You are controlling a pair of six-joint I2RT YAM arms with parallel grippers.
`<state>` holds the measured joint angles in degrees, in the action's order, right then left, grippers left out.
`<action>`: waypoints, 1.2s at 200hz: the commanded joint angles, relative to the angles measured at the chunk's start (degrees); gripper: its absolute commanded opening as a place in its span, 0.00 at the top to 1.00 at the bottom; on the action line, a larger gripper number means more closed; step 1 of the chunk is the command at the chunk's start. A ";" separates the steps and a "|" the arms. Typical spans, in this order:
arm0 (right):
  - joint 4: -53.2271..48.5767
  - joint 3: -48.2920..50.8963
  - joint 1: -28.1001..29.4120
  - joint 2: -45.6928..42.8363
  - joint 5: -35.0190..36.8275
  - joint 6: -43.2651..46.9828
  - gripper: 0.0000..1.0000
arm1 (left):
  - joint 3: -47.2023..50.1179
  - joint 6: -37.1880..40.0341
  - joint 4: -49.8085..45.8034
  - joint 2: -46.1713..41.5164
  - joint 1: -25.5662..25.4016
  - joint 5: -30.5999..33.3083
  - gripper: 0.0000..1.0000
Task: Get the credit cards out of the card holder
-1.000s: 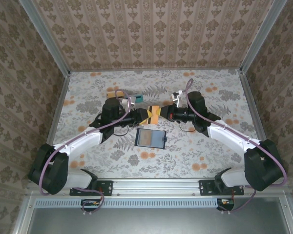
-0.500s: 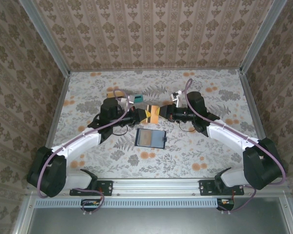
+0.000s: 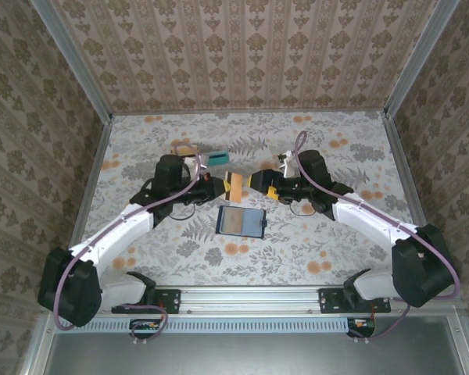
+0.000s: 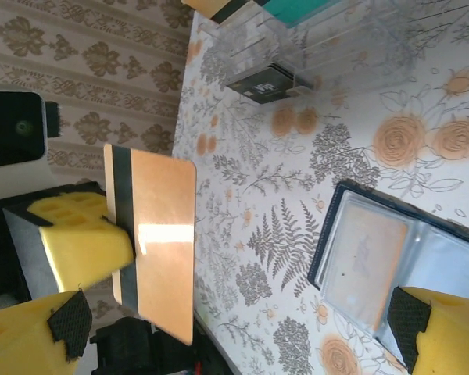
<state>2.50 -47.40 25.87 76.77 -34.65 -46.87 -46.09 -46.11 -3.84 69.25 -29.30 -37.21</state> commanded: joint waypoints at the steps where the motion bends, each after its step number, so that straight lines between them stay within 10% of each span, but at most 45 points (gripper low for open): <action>1: -4.86 -0.60 -0.03 -2.82 3.49 3.32 0.00 | -6.74 16.93 -18.37 -1.89 0.89 8.57 1.00; 105: -14.84 -4.30 -1.53 -8.96 12.06 9.65 0.00 | -9.15 74.94 -15.53 -6.05 1.83 42.00 1.00; 155: -15.33 -5.99 -3.24 -9.37 11.58 9.93 0.00 | -10.82 97.38 -13.47 0.10 4.72 40.00 1.00; 240: -18.92 -10.84 -5.56 -7.22 6.60 10.88 0.00 | -15.54 111.45 -9.20 11.33 10.05 33.35 1.00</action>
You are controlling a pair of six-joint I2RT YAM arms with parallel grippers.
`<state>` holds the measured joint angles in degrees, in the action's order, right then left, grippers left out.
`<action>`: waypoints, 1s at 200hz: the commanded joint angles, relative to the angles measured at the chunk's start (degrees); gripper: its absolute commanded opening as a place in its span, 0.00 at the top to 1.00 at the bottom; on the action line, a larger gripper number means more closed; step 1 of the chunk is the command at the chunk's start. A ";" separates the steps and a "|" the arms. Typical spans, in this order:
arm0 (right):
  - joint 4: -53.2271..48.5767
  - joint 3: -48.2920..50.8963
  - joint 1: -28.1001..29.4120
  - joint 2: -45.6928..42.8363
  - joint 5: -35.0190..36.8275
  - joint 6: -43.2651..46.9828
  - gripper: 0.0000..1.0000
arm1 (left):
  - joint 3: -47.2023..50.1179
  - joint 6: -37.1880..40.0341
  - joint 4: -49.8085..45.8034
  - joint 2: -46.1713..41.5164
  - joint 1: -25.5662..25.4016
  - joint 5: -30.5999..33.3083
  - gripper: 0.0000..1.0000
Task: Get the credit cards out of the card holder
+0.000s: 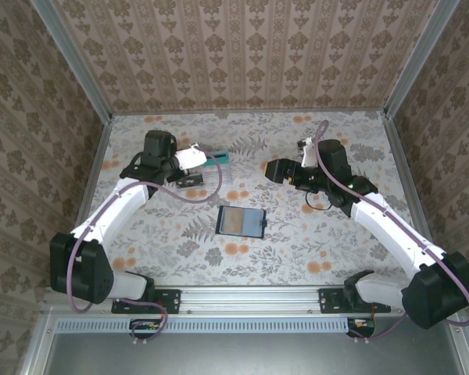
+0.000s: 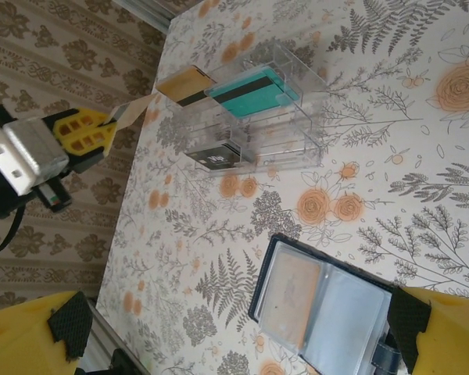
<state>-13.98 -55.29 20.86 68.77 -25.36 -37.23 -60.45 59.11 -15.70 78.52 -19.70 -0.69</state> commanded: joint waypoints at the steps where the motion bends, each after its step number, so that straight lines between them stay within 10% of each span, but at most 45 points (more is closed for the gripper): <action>1: -2.40 -2.97 -0.56 0.81 -2.77 1.22 0.00 | -1.13 6.39 2.77 2.24 0.46 -3.09 1.00; 200: -1.64 -8.19 -4.23 10.39 -10.30 0.95 0.00 | -6.96 11.46 2.17 14.11 3.90 -2.83 1.00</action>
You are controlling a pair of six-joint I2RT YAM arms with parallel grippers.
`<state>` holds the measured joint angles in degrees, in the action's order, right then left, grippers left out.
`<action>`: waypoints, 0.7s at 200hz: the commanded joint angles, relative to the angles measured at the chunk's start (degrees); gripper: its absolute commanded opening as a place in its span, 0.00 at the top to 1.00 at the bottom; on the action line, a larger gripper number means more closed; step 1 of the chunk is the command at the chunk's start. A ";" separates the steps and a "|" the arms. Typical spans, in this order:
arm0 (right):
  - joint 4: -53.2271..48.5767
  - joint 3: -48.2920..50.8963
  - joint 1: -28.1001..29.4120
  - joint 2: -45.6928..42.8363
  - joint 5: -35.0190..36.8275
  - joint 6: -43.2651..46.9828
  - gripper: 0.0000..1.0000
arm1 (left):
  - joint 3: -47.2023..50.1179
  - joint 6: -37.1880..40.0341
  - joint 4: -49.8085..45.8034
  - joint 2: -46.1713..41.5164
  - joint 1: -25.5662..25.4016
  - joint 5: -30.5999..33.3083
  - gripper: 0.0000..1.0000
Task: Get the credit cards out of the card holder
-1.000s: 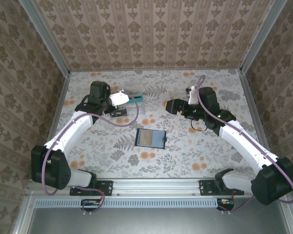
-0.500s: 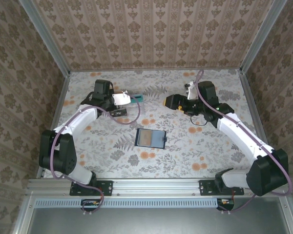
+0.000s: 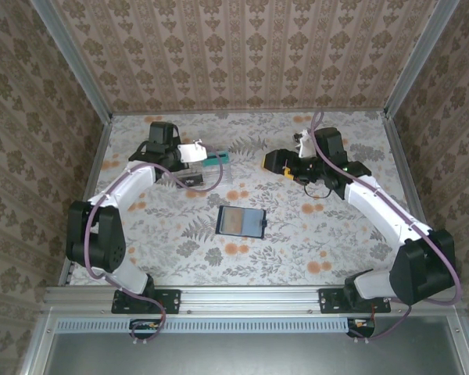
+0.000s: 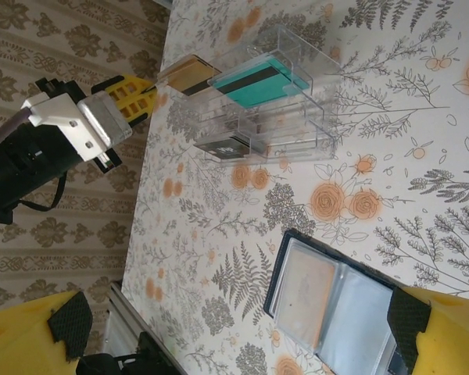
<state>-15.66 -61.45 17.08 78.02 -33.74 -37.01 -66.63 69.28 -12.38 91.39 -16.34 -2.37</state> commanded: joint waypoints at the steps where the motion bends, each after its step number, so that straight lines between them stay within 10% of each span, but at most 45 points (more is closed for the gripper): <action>1: 0.07 -2.02 -0.46 1.16 -1.94 0.72 0.00 | -0.78 1.30 -1.11 1.24 0.57 -1.19 1.00; 140: 1.18 -1.39 -0.97 1.28 -3.04 0.10 0.00 | -1.85 0.33 -0.26 4.74 1.22 0.70 0.87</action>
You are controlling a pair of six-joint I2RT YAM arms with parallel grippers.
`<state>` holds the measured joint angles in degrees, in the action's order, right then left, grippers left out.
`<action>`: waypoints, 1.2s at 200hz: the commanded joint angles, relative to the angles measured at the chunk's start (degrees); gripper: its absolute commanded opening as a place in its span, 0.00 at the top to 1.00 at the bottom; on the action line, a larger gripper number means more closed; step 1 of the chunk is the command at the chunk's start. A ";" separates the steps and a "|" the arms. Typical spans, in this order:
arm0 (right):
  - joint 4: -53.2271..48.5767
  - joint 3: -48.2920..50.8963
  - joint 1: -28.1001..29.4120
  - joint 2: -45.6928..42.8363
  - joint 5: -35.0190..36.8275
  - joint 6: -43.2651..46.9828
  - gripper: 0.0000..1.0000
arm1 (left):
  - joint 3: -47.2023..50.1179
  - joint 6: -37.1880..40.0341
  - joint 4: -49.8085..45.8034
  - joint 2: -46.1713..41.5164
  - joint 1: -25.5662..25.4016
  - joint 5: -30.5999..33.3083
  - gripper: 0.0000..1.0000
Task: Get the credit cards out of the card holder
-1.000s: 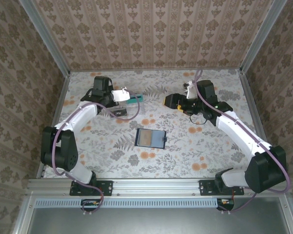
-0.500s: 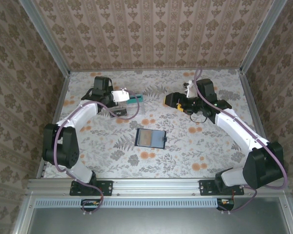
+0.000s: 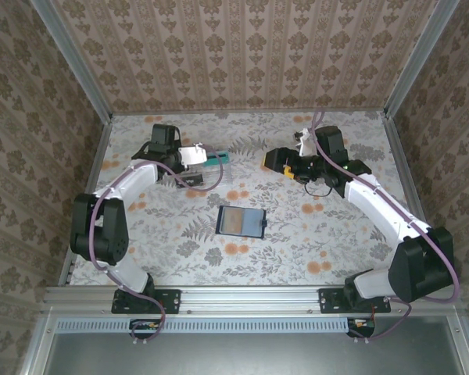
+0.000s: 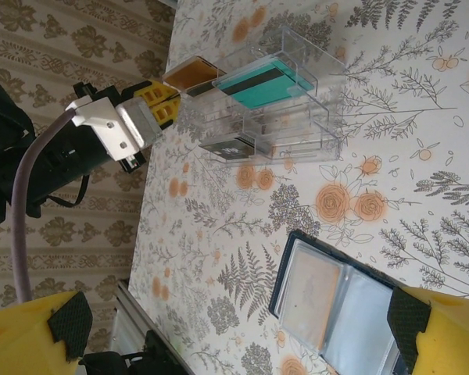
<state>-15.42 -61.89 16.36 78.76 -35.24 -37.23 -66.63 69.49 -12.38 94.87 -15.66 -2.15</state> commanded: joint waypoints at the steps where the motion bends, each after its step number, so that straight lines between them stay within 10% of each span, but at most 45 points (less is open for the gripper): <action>1: 0.93 -0.95 -0.22 0.53 -1.51 0.32 0.00 | -1.89 0.07 -0.27 1.28 0.54 0.48 0.87; 99: 1.34 0.10 -0.44 1.68 -2.15 -0.10 0.00 | -4.88 -3.86 2.40 3.50 1.12 3.43 0.41; 190: 1.37 -0.07 -0.45 2.35 -2.82 -0.15 0.00 | -7.48 -9.73 4.23 2.71 2.30 3.12 0.28; 240: -0.63 -1.10 0.03 2.85 -1.12 2.13 0.00 | -7.84 -23.35 3.93 -1.99 2.30 2.26 0.00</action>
<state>-14.85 -61.89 16.32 80.77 -36.49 -37.21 -72.66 56.53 -8.54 97.38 -13.78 1.13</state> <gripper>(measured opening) 0.999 0.988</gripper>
